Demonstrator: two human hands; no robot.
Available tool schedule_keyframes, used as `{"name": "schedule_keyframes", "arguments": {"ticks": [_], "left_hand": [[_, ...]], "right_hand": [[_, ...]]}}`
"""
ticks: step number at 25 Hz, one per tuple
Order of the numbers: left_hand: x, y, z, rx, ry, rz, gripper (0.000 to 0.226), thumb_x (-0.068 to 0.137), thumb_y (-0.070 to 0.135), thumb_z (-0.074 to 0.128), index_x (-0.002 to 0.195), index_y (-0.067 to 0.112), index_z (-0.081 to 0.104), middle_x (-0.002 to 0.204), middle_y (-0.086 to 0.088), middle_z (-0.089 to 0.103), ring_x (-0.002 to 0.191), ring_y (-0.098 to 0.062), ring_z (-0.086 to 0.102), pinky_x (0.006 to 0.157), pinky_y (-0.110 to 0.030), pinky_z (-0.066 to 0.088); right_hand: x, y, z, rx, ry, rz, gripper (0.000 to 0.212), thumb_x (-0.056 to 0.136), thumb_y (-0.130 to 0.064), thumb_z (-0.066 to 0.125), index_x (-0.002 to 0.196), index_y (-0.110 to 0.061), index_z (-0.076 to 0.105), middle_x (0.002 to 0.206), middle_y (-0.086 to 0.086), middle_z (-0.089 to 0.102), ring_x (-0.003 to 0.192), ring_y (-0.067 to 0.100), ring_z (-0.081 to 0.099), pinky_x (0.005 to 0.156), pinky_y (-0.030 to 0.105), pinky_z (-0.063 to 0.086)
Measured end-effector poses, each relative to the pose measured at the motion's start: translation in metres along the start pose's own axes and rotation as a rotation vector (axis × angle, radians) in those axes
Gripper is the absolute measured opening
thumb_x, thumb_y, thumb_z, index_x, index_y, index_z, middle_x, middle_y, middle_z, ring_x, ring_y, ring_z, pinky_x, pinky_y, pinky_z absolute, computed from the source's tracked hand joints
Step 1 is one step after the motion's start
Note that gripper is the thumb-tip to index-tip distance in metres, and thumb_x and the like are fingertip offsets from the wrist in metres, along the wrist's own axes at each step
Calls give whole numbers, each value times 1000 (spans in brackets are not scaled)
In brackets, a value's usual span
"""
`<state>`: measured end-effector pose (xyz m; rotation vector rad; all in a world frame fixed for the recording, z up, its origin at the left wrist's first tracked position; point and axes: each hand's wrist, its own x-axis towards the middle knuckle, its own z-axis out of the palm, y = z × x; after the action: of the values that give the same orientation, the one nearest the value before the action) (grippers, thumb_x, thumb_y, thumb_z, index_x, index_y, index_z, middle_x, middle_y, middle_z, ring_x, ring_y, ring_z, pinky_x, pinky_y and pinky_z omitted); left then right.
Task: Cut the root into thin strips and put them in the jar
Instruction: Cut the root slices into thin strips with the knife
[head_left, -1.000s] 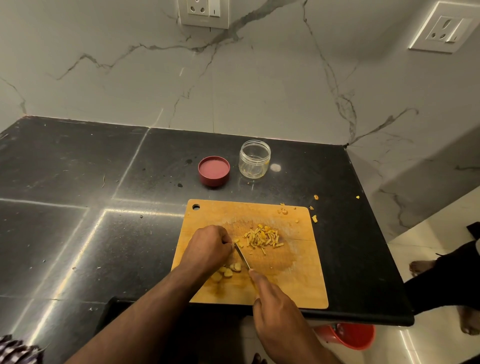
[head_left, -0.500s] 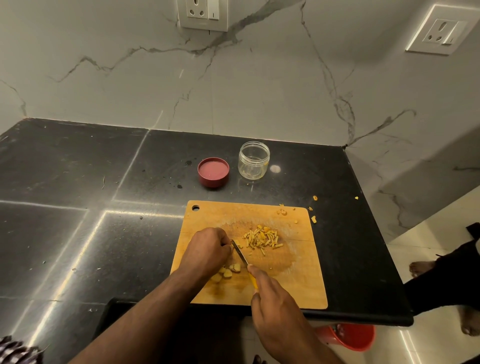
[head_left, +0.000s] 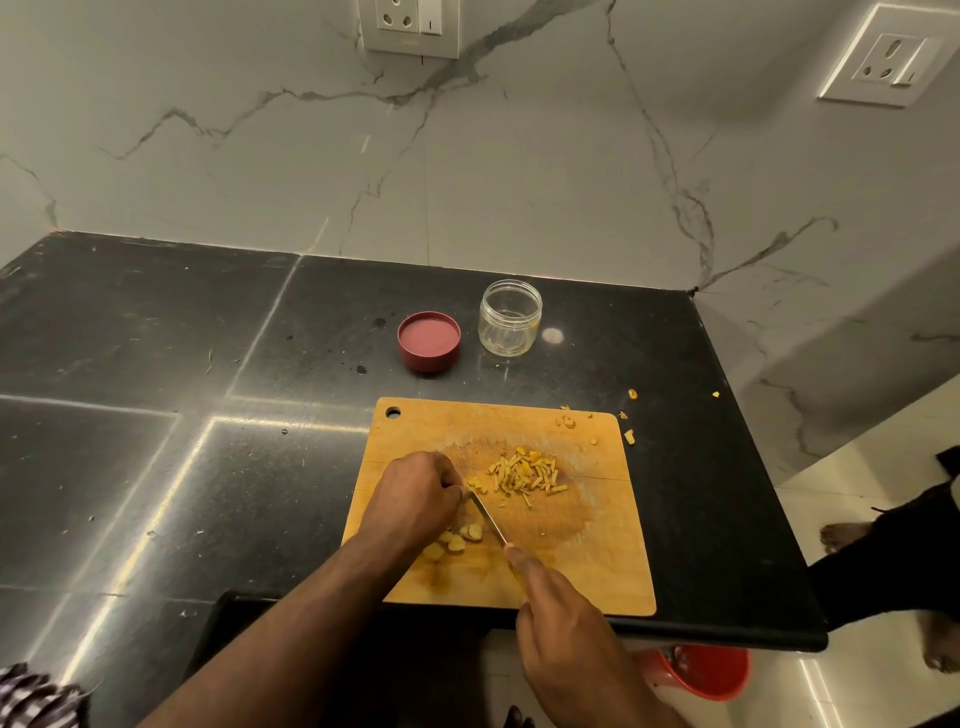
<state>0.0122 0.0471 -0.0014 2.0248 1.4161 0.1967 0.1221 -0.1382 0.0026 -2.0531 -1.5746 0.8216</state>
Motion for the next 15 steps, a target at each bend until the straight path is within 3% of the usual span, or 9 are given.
{"name": "schedule_keyframes", "arguments": {"ticks": [3, 7, 9, 13, 15], "left_hand": [[-1, -1, -2, 10, -20, 9, 14, 94, 16, 64, 99, 21, 76, 91, 7, 71, 77, -5, 61, 63, -19, 51], [4, -2, -13, 28, -62, 41, 24, 95, 12, 61, 113, 20, 75, 116, 3, 72, 94, -6, 62, 75, -17, 51], [6, -3, -21, 14, -48, 38, 29, 97, 9, 57, 119, 20, 73, 125, 2, 69, 97, -7, 62, 71, -12, 47], [5, -10, -34, 4, -15, 19, 30, 99, 8, 55, 119, 21, 72, 126, 2, 68, 85, -3, 58, 56, -6, 41], [3, -15, -38, 6, -16, 7, 29, 98, 8, 57, 118, 21, 72, 122, 2, 69, 86, -2, 56, 55, -6, 40]], "right_hand": [[-4, 7, -4, -22, 75, -12, 49, 102, -29, 32, 147, -47, 24, 126, -23, 44, 103, -3, 50, 89, 12, 40], [-1, 1, -12, 73, 78, 40, 50, 103, -25, 38, 149, -42, 27, 129, -28, 37, 113, -8, 42, 94, 6, 32], [1, -4, -10, 79, 44, 6, 50, 103, -27, 37, 150, -41, 26, 135, -25, 40, 115, -8, 42, 95, 7, 33], [5, -3, -8, 34, -6, 5, 50, 104, -29, 35, 150, -44, 22, 137, -19, 42, 114, 3, 49, 97, 23, 42], [4, 3, -13, 56, 67, 54, 51, 104, -26, 36, 150, -43, 23, 131, -20, 42, 107, 0, 49, 94, 18, 41]]}}
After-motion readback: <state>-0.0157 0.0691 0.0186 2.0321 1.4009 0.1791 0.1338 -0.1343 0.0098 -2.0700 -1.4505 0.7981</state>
